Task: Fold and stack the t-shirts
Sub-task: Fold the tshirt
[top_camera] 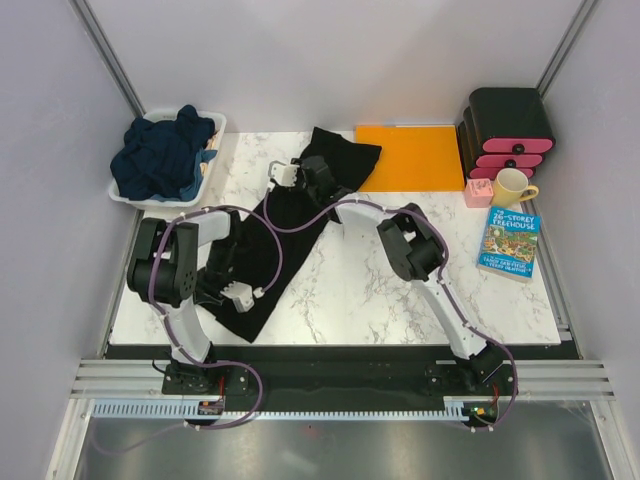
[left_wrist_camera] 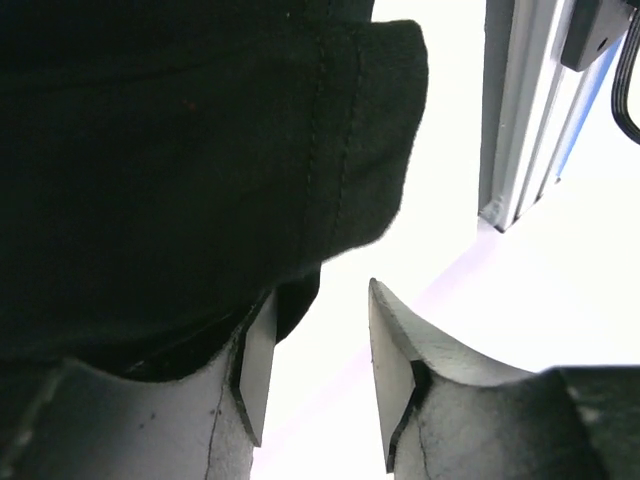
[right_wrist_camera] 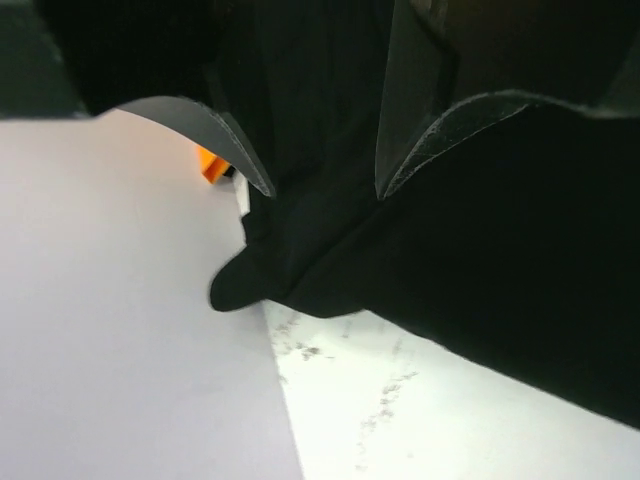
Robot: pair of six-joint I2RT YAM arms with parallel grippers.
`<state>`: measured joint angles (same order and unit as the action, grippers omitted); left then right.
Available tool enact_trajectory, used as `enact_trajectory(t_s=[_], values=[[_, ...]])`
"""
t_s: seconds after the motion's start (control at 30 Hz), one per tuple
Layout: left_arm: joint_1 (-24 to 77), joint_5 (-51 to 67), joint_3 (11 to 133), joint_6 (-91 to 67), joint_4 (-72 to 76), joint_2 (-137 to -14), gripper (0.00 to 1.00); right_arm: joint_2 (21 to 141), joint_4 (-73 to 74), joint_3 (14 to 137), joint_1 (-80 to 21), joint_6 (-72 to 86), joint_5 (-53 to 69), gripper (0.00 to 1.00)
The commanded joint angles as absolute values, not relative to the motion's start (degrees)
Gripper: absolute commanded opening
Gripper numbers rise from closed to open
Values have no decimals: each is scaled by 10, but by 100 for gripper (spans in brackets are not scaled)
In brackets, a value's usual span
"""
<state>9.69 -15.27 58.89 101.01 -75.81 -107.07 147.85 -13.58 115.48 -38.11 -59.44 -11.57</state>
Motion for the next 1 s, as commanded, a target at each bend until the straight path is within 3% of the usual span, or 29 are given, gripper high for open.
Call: enact_trajectory(t_s=[0.0,0.23,0.3,0.33,0.37,0.4,0.43,0.47,0.5,0.7,0.97], values=[[104,-104,623,1031,-761,-1027,51,1376,-142,1133,-404,-567,-126,51],[101,-98,687,996,-797,-991,52,1321,-97,1123,-406,-562,-186,52],[96,-81,740,965,-804,-991,52,1302,-84,1101,-400,-546,-209,48],[92,-69,764,950,-806,-994,52,1291,-78,1093,-396,-536,-216,43],[89,-56,791,933,-805,-998,52,1289,-73,1085,-390,-511,-225,22],[77,-28,843,888,-800,-1013,45,1287,-58,1072,-386,-498,-233,3],[71,-18,868,864,-796,-1021,37,1286,-49,1066,-383,-484,-244,0],[62,-7,891,818,-789,-1031,10,1286,-37,1060,-375,-462,-243,0],[42,16,925,795,-774,-1044,2,1285,-16,1050,-370,-447,-239,0],[-36,59,914,726,-754,-1048,2,1331,86,1089,-326,-365,-214,0],[-62,60,907,688,-719,-987,2,1415,91,1144,-300,-388,-192,0]])
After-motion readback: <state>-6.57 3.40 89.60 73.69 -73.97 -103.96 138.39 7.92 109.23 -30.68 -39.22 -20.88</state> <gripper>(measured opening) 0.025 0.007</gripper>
